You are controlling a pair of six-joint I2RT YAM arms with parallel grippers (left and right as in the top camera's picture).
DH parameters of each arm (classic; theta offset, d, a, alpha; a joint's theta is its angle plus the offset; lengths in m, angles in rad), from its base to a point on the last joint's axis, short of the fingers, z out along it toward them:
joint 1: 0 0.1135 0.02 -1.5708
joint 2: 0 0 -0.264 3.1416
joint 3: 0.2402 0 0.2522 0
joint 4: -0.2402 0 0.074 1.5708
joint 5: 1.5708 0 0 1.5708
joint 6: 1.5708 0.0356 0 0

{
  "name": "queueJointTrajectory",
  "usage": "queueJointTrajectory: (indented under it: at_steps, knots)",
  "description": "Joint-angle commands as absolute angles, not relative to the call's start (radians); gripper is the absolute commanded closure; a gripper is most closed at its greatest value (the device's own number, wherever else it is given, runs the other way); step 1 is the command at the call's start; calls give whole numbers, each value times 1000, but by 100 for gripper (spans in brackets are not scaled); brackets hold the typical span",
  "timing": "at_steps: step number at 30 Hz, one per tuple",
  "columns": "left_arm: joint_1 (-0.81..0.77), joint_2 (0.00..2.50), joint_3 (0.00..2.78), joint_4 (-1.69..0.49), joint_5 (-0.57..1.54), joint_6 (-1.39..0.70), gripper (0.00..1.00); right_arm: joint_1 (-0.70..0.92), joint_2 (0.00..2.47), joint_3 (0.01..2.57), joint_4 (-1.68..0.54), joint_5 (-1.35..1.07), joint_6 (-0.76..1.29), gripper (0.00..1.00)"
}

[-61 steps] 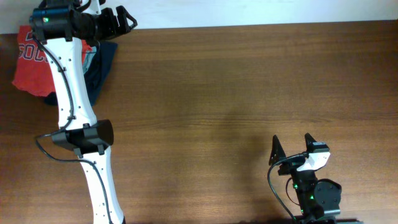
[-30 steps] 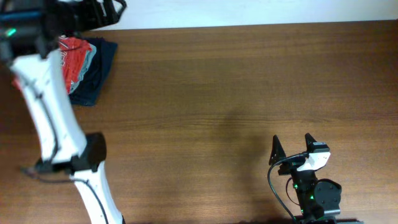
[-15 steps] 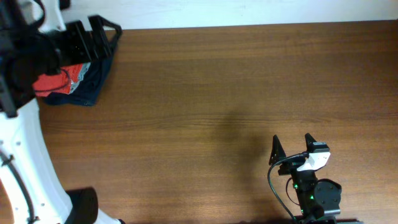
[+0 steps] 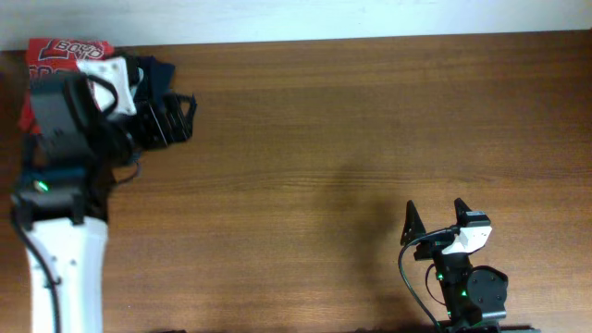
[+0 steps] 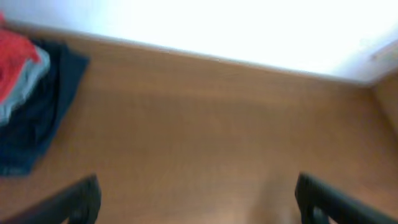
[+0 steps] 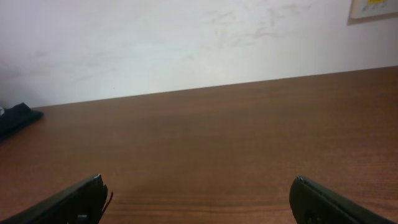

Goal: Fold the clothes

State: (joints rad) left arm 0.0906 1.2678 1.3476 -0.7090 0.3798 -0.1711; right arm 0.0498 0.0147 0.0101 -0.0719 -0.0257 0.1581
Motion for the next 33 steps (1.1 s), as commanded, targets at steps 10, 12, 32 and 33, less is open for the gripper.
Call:
queueJointTrajectory:
  at_steps: [10, 12, 32, 33]
  knots:
    - [87, 1035, 633, -122, 267, -164, 1, 44, 6, 6, -78, -14, 162, 2]
    - [87, 1008, 544, -33, 244, -164, 1, 44, 6, 6, -78, -14, 162, 2]
    - [87, 783, 109, 124, 162, -164, 1, 44, 6, 6, -78, -14, 162, 2]
    - [87, 769, 97, 125, 159, -164, 1, 44, 6, 6, -78, -14, 162, 1]
